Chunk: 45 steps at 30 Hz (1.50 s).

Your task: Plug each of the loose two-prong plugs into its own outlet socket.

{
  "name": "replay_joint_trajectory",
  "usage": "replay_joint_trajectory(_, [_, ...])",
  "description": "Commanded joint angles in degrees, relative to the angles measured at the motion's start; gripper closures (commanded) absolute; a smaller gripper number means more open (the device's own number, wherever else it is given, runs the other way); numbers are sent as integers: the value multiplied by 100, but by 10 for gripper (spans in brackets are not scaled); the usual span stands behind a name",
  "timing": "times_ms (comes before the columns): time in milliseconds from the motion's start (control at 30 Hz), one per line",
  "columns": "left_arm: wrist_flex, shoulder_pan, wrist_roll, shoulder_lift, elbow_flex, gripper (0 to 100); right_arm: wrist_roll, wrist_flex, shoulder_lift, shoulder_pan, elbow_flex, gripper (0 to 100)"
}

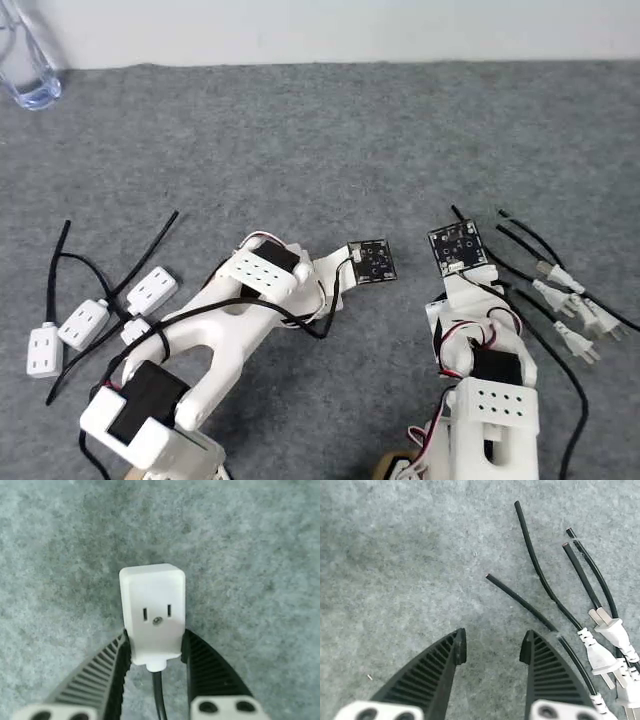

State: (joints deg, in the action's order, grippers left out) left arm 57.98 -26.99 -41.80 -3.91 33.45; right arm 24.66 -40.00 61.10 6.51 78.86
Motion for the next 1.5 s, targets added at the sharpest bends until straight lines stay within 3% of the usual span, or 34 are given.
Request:
replay_joint_trajectory(0, [545, -97, 334, -9, -295, 953, -35, 136, 13, 57, 0, 812])
replay_joint_trajectory(233, [659, -53, 615, -35, -637, 904, 79, 365, 13, 66, 167, 812])
replay_joint_trajectory(400, [1037, -9, 642, 18, -673, 645, 88, 374, 13, 66, 176, 812])
replay_joint_trajectory(467, [1178, 35, 615, 26, -769, 603, 88, 374, 13, 66, 176, 812])
replay_joint_trajectory(767, [1204, 79, 712, 26, -1235, 682, 97, 400, 13, 66, 229, 812])
replay_joint_trajectory(933, [1134, 35, 1389, 26, -1191, 700, 97, 453, 13, 145, 237, 812])
replay_joint_trajectory(1267, [-273, -44, 3112, 35, -57, 712, 88, 673, 13, 374, 316, 812])
replay_joint_trajectory(1467, [-598, -79, 3288, 35, 136, 732, 88, 752, 13, 356, 325, 812])
